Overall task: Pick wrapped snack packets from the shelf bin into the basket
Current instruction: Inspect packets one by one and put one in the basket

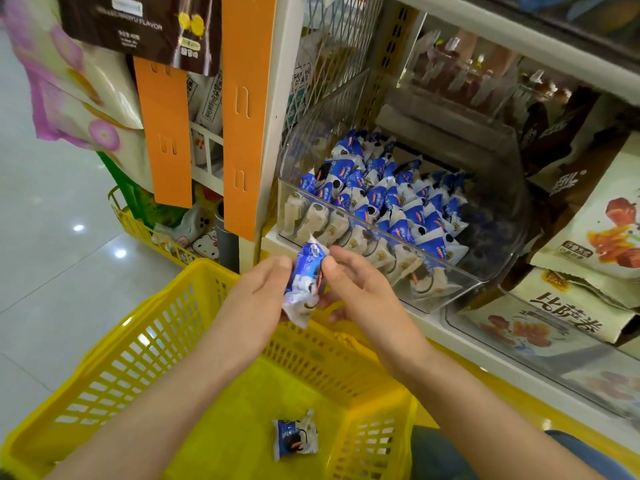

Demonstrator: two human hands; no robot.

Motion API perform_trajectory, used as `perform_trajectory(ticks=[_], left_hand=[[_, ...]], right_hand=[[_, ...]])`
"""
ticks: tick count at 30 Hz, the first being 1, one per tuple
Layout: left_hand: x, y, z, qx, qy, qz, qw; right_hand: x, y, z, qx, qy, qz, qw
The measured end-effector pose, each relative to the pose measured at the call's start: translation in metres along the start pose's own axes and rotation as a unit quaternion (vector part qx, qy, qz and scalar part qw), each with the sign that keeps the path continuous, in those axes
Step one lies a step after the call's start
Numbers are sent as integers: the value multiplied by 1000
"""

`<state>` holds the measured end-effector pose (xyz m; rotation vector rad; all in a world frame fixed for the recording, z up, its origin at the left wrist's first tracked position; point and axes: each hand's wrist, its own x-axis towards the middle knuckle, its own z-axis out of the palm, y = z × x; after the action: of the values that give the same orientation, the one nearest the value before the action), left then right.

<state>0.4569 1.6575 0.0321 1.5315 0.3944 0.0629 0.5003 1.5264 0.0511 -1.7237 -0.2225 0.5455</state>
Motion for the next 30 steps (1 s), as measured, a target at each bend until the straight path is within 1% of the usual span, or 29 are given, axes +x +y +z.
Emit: perform_trajectory(ticks=[1, 2, 3, 4, 7, 9, 12, 15, 16, 18, 20, 22, 24, 26, 28, 30], left_hand=[[1, 4, 2, -42, -20, -43, 998], [1, 8, 3, -65, -40, -69, 995], [1, 11, 4, -62, -62, -76, 993], [-2, 14, 4, -49, -81, -69, 993], [-5, 16, 3, 23, -125, 1, 992], [-3, 20, 3, 49, -107, 33, 993], [1, 30, 1, 29, -67, 76, 994], [8, 35, -4, 6, -49, 84, 995], [9, 38, -6, -1, -42, 87, 995], [13, 43, -7, -23, -32, 91, 995], [17, 46, -8, -44, -26, 85, 995], [21, 48, -9, -62, -22, 78, 995], [24, 48, -11, -79, -19, 72, 994], [26, 48, -13, -85, -23, 65, 994], [28, 48, -14, -90, -24, 57, 994], [29, 48, -14, -97, -22, 54, 994]], right_hand=[[1, -2, -1, -3, 0, 12, 1000], [2, -5, -2, -9, 5, 16, 1000], [3, -6, -2, -18, 16, 12, 1000], [4, -7, -2, -27, 35, 0, 999], [4, -12, -4, -64, 98, -72, 991], [1, -18, -7, -73, 115, -121, 983], [2, -35, -14, -49, 127, -177, 975], [15, -56, -30, -90, 183, -245, 948], [24, -62, -36, -114, 199, -252, 940], [47, -69, -47, -181, 210, -218, 936], [75, -71, -56, -286, 186, -143, 929], [99, -69, -61, -392, 152, -69, 905], [114, -70, -63, -453, 137, -14, 881], [126, -72, -63, -482, 133, 10, 866], [136, -74, -61, -517, 119, 18, 848], [142, -74, -57, -567, 112, 32, 816]])
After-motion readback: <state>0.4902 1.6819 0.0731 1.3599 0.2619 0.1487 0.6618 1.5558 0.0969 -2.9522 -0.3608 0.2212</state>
